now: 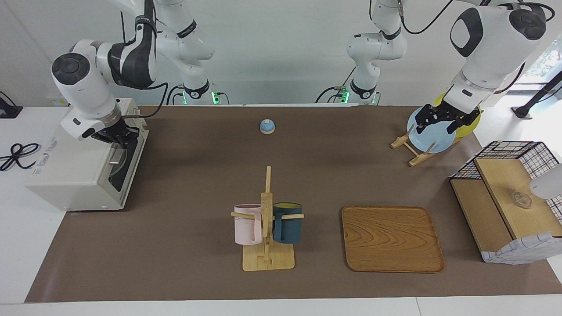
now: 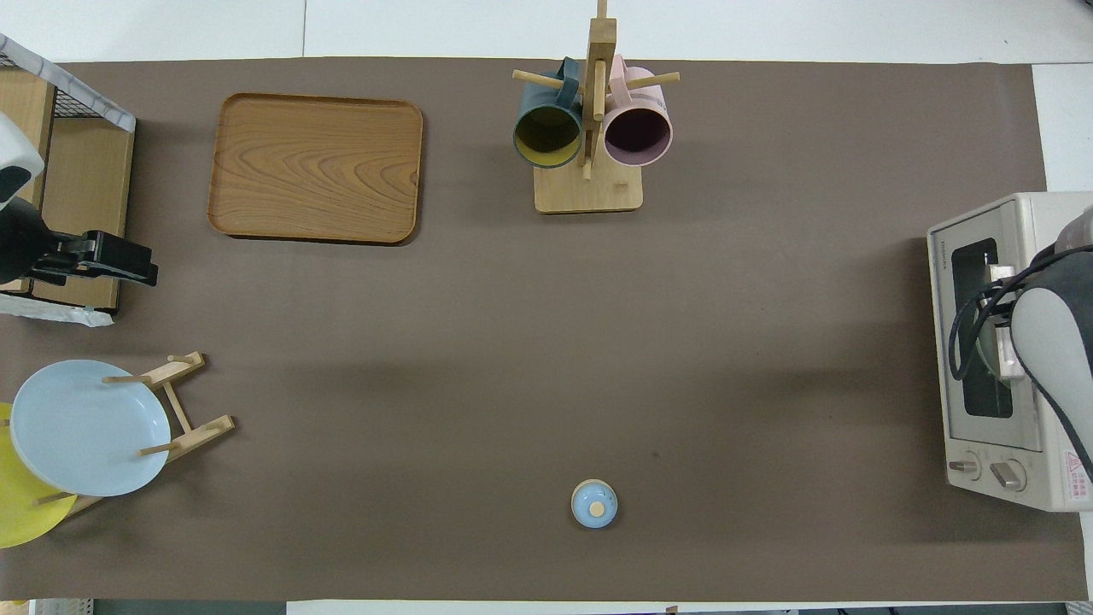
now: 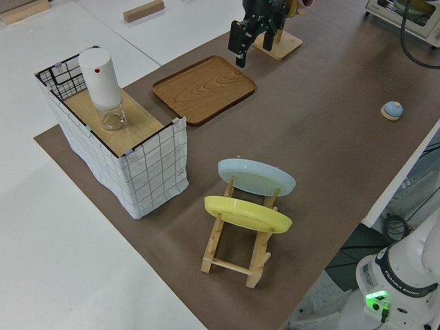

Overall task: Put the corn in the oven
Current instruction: 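Push the toaster oven door shut with the right gripper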

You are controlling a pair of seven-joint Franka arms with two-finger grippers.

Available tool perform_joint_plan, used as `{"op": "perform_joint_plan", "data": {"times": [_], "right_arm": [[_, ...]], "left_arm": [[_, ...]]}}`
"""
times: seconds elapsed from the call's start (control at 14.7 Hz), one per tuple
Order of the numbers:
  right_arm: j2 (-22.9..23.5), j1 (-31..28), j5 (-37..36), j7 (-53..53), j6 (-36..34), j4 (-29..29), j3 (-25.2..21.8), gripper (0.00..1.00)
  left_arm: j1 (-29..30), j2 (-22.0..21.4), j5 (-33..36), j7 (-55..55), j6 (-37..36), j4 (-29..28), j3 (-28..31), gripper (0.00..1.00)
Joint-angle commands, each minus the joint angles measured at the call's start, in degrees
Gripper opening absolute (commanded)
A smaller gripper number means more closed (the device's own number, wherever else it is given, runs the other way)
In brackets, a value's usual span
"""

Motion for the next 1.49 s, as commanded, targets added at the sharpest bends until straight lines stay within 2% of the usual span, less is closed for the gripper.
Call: {"op": "perform_joint_plan", "data": {"times": [0.0,0.07,0.14,0.2,0.48,0.61,0.81,1.02,1.43], "right_arm": [[-0.7,-0.1,0.4,-1.2,-3.0,2.5,0.4,0.20],[-0.7,0.0,1.2,-1.1,-3.0,2.8,0.5,0.40],[-0.7,0.1,3.7,-1.1,-2.9,3.8,0.6,0.85],[-0.6,0.9,6.0,-0.8,-2.9,4.9,1.0,1.00],[0.0,6.9,11.2,6.2,-2.4,7.4,1.2,1.00],[-0.1,10.8,11.4,10.4,-3.0,8.3,1.2,1.00],[-0.2,12.9,11.6,11.5,-4.8,11.2,1.2,1.00],[0.1,12.8,14.6,13.0,-7.3,14.4,1.1,1.00],[0.2,10.2,13.6,15.2,-7.0,14.3,0.6,1.00]], "left_arm": [[0.8,-1.4,1.4,0.3,0.9,-1.5,-0.7,1.00],[0.8,-1.5,1.4,0.3,0.9,-1.5,-0.7,1.00],[0.8,-1.4,1.4,0.3,0.9,-1.5,-0.7,1.00],[0.8,-1.5,1.4,0.3,0.9,-1.5,-0.7,1.00],[0.8,-1.4,1.4,0.4,0.9,-1.5,-0.7,1.00],[0.8,-1.4,1.4,0.4,0.9,-1.5,-0.6,1.00],[0.8,-1.4,1.4,0.3,0.9,-1.5,-0.7,1.00],[0.8,-1.4,1.4,0.3,0.9,-1.5,-0.7,1.00],[0.8,-1.4,1.4,0.4,0.9,-1.5,-0.7,1.00]]}}
